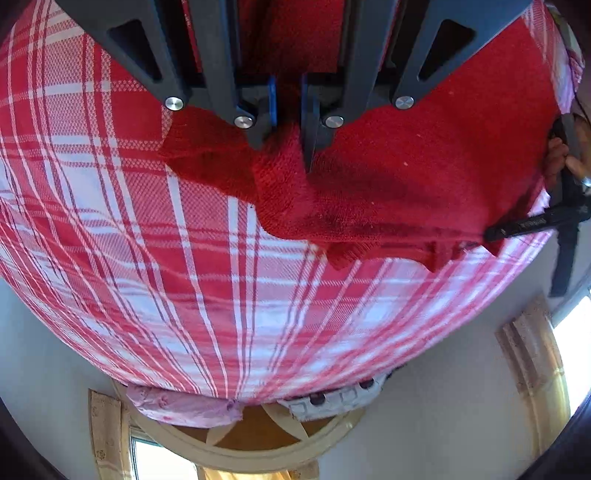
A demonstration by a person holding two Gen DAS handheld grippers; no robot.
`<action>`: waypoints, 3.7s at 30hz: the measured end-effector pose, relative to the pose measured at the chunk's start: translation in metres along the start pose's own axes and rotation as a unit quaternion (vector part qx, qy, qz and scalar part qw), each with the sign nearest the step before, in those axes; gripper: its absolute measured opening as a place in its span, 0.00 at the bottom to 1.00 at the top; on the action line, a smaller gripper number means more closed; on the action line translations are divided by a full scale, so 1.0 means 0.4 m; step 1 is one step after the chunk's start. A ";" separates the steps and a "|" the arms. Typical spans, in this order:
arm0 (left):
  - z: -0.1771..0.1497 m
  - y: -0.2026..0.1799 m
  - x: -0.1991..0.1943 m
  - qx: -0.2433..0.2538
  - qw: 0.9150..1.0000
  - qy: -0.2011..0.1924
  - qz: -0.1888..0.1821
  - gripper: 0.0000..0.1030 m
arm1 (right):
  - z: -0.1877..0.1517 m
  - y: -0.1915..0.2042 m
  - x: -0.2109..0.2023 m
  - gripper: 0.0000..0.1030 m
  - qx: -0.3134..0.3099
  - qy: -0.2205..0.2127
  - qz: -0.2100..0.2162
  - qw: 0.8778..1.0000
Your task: Fold small clothes
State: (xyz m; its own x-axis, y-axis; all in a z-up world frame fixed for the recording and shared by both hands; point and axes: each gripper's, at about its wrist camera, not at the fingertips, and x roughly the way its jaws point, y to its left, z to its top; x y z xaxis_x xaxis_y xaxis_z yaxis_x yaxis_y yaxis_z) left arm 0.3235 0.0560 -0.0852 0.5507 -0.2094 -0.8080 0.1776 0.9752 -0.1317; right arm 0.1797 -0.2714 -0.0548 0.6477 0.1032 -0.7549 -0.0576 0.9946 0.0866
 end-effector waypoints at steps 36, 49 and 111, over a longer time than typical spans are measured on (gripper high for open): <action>-0.215 -0.057 -0.182 0.055 0.997 -0.043 0.028 0.49 | -0.202 0.120 -0.157 0.16 -0.008 -0.040 0.010 0.999; -0.229 -0.066 -0.178 0.070 0.995 -0.059 0.048 0.56 | -0.200 0.104 -0.152 0.16 -0.002 -0.044 0.017 0.999; -0.345 0.025 -0.226 -0.066 0.997 -0.021 0.030 0.85 | -0.301 0.242 -0.273 0.51 0.054 -0.054 0.091 0.993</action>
State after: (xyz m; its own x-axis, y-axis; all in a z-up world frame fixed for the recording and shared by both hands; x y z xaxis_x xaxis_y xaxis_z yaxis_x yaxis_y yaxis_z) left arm 0.1630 0.0944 -0.0927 0.5920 -0.1504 -0.7918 0.0363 0.9864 -0.1601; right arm 0.0121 -0.1847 -0.0423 0.7117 0.2741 -0.6468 -0.1036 0.9516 0.2892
